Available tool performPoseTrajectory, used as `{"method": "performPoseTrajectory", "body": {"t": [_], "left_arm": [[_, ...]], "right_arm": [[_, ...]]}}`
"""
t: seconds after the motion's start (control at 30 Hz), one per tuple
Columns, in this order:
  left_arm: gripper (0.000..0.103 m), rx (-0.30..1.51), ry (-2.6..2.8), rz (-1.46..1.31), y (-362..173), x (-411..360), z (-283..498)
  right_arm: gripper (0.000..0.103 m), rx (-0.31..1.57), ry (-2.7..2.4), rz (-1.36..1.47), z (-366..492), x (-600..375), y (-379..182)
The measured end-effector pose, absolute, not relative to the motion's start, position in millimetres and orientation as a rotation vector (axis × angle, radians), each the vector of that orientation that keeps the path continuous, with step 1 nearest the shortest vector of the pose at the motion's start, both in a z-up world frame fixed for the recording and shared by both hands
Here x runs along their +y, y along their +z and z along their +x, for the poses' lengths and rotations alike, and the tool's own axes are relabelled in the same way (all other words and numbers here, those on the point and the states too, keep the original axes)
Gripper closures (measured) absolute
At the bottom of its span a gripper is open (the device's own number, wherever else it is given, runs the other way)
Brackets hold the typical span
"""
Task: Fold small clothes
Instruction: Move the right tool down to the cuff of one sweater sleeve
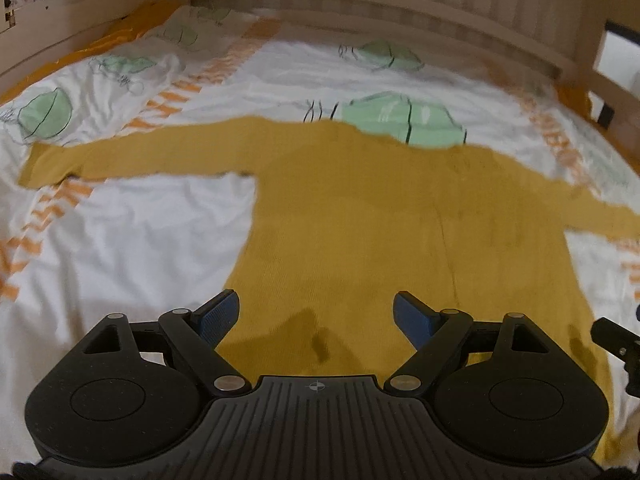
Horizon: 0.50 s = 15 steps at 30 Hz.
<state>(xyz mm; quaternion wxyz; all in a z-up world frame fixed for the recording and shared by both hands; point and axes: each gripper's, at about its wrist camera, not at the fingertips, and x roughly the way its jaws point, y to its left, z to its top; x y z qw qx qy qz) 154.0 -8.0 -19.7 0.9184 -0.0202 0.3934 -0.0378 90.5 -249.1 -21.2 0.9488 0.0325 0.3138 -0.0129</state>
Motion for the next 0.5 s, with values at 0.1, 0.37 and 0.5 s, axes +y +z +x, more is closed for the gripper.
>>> {"method": "performPoseTrajectory", "body": {"t": [0.1, 0.37, 0.5], "left_arm": [[0.019, 0.767, -0.075, -0.040, -16.8, -15.0, 172.8], [0.019, 0.691, -0.107, -0.016, -19.4, -42.0, 222.8], [0.019, 0.664, -0.127, -0.026, -24.3, -51.5, 242.2]], "right_arm": [[0.001, 0.621, -0.024, 0.089, 108.5, -265.9, -18.3], [0.001, 0.612, -0.058, 0.116, 158.0, -330.8, -20.0], [0.001, 0.639, -0.108, 0.163, 180.2, -376.5, -23.7]]}}
